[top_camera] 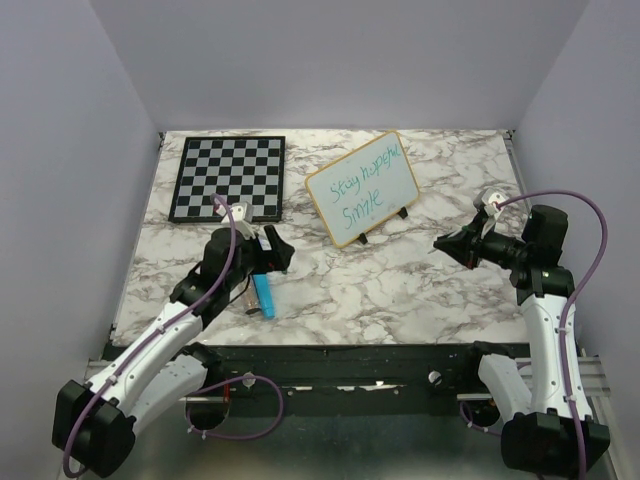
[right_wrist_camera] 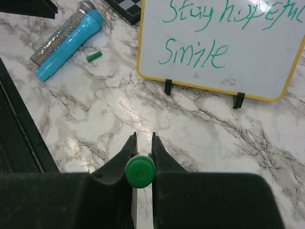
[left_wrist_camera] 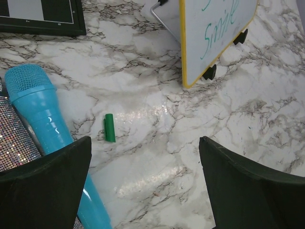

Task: Write a sentence on the whiteboard
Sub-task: Pick up the pen cap from the center of the board.

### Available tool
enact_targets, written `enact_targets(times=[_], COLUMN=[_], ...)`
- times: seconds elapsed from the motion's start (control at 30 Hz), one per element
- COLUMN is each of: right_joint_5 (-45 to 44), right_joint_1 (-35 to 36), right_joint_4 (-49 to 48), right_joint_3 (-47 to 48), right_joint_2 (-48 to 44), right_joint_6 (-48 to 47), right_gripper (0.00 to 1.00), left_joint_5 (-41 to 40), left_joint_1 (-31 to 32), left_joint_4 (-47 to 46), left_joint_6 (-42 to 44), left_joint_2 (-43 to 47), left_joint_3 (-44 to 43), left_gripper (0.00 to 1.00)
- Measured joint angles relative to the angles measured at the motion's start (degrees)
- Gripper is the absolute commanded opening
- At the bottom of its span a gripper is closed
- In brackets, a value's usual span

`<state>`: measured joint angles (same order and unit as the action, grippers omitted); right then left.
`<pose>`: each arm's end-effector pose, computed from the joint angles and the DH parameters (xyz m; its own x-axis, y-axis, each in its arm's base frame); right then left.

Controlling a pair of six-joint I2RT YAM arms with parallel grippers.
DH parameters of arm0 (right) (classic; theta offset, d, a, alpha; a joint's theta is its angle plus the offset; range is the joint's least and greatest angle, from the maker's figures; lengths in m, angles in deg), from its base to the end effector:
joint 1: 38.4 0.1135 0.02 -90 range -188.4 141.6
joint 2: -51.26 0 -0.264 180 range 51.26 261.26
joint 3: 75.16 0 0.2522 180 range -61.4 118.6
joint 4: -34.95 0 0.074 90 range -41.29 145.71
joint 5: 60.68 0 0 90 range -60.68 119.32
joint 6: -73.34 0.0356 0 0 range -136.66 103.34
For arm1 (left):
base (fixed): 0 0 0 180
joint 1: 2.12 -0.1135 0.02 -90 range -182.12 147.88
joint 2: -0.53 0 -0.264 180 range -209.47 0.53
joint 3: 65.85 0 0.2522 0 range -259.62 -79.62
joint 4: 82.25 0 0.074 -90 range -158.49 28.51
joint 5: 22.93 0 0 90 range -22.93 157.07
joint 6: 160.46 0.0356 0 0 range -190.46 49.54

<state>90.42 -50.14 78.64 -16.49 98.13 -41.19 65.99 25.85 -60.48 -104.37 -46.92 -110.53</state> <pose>0.1667 -0.0028 0.3096 -0.2092 -0.1614 -0.9644 -0.7874 0.6127 0.0683 0.1708 -0.0900 0.2503 -0.5576 -0.3355 -0.7593 0.1720 0.8482 -0.5010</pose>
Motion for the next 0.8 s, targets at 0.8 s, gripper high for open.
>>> enact_targets(times=[0.8], right_joint_5=[1.79], right_joint_1=[0.0], right_joint_4=[0.13], right_joint_3=[0.0], right_joint_2=[0.39], right_joint_6=[0.02], right_gripper=[0.01], left_joint_5=[-3.41], left_joint_1=[-0.83], left_joint_4=[8.15], left_joint_6=[2.21], left_joint_2=[-14.91], left_joint_3=[-5.27], left_gripper=[0.87])
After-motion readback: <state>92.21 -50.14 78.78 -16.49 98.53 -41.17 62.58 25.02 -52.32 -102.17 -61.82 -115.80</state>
